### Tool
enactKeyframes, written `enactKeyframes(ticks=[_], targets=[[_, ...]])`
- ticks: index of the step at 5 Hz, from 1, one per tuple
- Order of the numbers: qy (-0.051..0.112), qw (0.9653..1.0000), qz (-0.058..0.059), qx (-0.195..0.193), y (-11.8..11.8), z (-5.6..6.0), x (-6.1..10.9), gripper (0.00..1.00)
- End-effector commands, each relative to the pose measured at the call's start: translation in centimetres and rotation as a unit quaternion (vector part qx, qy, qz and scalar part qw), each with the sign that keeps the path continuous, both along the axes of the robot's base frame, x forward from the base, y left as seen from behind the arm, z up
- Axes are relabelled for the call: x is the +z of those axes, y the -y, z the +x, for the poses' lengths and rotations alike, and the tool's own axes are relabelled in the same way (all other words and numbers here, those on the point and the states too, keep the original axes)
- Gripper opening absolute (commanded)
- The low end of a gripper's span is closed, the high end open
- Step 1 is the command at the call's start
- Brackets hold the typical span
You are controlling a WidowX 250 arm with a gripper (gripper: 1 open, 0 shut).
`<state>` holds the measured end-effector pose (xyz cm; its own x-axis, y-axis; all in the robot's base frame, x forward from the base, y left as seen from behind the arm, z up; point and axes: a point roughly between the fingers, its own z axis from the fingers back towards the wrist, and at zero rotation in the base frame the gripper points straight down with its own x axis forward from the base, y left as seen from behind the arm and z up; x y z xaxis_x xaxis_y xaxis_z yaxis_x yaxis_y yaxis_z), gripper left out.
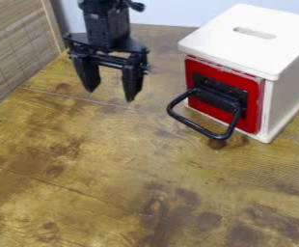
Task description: Close the drawer
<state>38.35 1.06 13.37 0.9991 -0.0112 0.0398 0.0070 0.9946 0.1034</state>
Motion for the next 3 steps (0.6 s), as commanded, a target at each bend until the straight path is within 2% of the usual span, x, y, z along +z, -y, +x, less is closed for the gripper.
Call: enactKeyframes(ticks=[1,2,3], targets=[[0.023,0.9996,0.007,-0.017,1.3,0.1,2.1,1.0],[0.023,0.9996,0.003,-0.015,1.1,-0.4,1.7,1.0],[0.026,0.9997,-0.001,0.0,-0.1,-0.4,1.1,1.0]])
